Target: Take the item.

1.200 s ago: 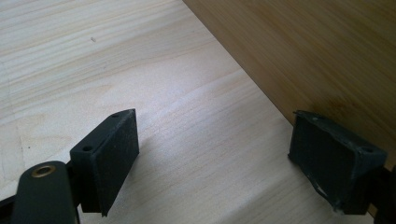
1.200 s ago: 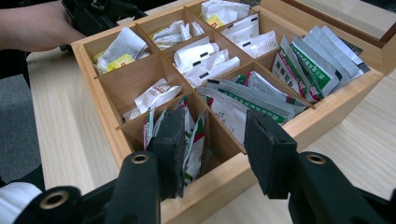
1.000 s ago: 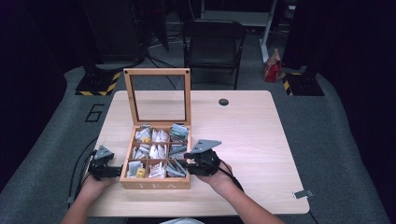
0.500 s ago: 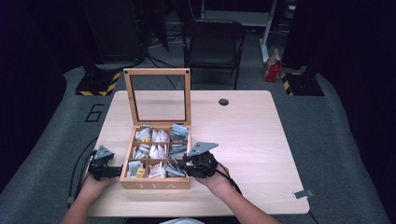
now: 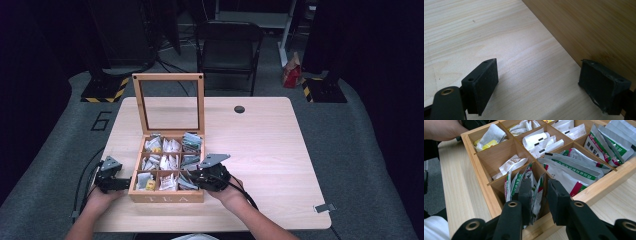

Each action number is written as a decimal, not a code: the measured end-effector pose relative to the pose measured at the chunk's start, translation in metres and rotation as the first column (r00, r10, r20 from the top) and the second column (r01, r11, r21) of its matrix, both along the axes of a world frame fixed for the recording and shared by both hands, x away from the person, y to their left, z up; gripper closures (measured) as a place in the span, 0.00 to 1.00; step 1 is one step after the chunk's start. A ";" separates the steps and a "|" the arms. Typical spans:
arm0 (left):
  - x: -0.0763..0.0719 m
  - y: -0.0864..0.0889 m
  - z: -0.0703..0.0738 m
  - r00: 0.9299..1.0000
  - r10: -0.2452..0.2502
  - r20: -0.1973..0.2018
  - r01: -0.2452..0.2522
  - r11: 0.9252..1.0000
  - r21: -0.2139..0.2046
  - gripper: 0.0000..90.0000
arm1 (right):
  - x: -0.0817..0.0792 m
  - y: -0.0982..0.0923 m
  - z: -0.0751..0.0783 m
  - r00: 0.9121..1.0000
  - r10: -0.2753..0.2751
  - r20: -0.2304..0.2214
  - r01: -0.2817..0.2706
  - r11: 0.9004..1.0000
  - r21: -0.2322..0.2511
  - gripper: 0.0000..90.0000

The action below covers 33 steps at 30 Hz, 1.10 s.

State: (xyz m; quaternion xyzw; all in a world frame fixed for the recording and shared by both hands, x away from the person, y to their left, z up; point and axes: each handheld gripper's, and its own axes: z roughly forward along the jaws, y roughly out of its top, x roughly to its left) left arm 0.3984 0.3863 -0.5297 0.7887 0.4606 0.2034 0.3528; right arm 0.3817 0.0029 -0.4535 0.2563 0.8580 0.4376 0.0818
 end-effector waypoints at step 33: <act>0.000 0.000 0.000 1.000 0.000 0.000 0.000 1.000 0.000 0.17 | 0.005 0.015 -0.015 0.999 0.016 -0.035 -0.018 0.998 -0.052 0.89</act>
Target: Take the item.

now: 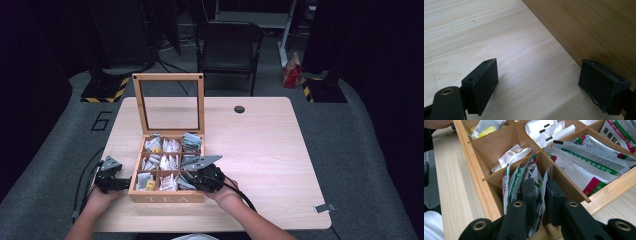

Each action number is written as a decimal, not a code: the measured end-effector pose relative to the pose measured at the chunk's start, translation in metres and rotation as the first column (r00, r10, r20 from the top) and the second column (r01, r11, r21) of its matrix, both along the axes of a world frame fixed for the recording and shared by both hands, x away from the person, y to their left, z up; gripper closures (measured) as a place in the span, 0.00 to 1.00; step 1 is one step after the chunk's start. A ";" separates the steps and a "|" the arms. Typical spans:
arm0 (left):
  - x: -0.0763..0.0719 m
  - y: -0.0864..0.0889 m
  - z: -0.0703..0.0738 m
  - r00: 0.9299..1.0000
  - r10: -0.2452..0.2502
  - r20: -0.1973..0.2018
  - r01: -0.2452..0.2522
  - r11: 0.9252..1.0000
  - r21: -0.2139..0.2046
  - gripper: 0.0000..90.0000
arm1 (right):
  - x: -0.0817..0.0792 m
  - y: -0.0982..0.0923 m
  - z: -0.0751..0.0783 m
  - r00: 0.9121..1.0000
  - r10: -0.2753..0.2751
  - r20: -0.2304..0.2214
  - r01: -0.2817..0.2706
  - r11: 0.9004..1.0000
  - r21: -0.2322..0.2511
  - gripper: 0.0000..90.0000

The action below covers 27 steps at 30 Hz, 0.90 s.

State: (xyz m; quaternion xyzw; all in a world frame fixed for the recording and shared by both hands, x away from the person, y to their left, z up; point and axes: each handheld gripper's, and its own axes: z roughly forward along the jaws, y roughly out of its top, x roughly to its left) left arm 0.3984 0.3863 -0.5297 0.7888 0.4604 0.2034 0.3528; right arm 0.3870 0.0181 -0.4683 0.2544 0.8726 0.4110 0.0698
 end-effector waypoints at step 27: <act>0.000 0.000 0.000 1.000 0.000 0.000 0.000 1.000 0.000 0.17 | -0.003 0.001 0.007 0.999 0.035 0.017 -0.035 0.999 -0.008 1.00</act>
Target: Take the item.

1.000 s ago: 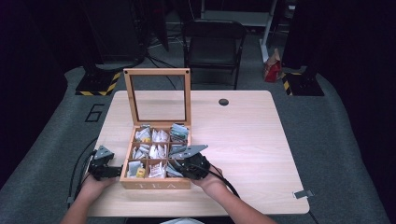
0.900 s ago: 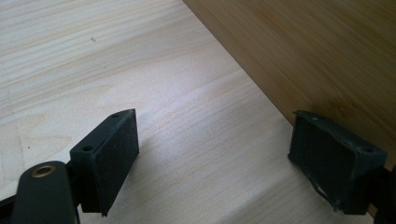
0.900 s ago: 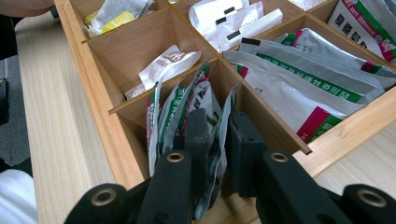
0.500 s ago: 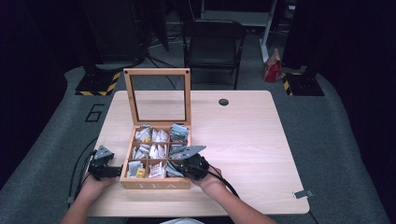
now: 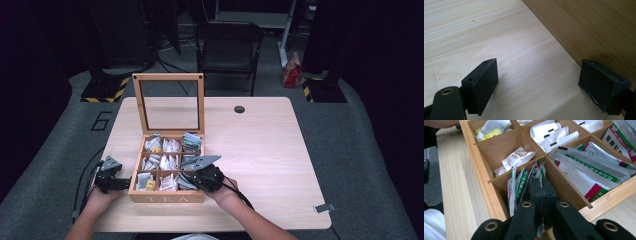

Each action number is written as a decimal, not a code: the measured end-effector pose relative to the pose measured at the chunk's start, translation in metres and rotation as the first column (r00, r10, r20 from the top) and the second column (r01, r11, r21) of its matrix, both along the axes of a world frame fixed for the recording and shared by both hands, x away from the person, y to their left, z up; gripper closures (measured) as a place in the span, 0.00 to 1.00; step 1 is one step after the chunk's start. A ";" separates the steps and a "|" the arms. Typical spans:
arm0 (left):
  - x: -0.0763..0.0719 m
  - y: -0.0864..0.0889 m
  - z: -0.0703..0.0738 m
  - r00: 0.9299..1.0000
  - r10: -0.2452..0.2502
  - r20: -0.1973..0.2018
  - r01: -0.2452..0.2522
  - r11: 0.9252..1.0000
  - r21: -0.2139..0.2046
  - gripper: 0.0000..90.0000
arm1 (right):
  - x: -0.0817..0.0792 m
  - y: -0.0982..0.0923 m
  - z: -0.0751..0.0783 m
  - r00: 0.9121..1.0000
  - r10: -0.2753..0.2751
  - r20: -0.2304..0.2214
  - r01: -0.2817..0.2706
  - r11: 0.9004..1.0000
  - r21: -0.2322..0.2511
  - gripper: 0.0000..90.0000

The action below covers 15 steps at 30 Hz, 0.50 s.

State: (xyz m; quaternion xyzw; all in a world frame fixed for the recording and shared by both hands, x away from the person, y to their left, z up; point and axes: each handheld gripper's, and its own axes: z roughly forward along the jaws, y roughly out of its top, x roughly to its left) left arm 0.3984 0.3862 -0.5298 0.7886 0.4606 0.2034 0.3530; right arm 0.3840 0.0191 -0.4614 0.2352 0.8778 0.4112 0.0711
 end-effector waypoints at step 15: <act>0.000 0.000 0.000 1.000 0.000 0.000 0.000 1.000 0.001 0.17 | 0.001 -0.006 0.031 1.000 0.012 0.016 -0.013 0.998 0.062 1.00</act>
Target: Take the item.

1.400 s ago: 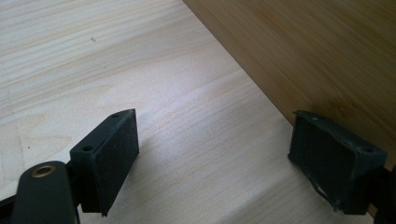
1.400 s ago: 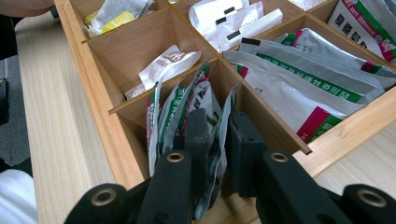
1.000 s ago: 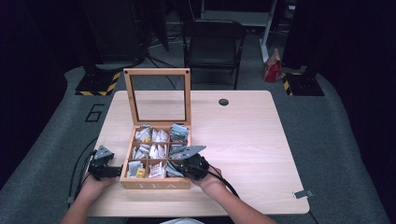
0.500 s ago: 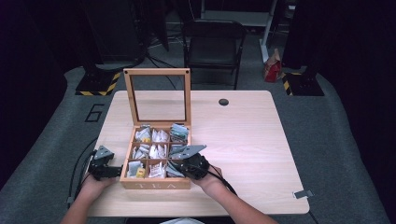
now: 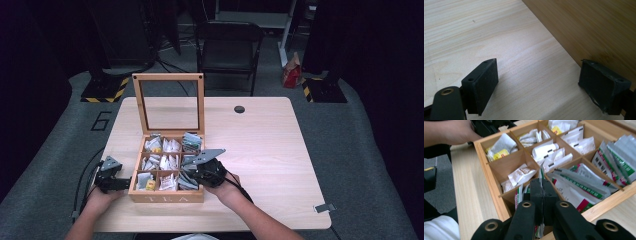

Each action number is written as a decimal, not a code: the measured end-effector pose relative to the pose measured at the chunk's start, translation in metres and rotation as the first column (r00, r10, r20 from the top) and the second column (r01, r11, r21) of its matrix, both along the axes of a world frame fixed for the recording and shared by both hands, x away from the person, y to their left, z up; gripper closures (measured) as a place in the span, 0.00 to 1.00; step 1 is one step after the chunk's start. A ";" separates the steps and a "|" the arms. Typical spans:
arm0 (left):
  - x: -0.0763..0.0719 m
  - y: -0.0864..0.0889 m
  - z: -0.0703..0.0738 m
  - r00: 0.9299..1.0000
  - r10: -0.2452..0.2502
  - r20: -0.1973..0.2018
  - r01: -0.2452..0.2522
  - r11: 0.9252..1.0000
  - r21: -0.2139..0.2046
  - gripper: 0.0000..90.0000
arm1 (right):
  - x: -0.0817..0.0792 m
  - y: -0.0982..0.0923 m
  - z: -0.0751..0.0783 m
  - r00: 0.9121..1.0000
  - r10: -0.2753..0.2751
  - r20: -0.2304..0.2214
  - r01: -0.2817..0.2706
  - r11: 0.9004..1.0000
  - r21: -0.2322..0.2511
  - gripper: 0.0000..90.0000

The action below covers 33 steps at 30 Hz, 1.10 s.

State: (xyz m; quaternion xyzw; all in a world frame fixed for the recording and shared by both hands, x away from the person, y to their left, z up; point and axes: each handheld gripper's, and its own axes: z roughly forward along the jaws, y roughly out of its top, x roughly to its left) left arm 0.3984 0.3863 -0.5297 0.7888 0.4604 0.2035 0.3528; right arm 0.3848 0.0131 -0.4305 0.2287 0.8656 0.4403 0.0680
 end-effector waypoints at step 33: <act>0.000 0.000 0.000 1.000 0.000 0.000 0.000 1.000 0.000 0.17 | 0.003 -0.014 0.037 1.000 -0.001 0.025 0.000 0.999 0.051 1.00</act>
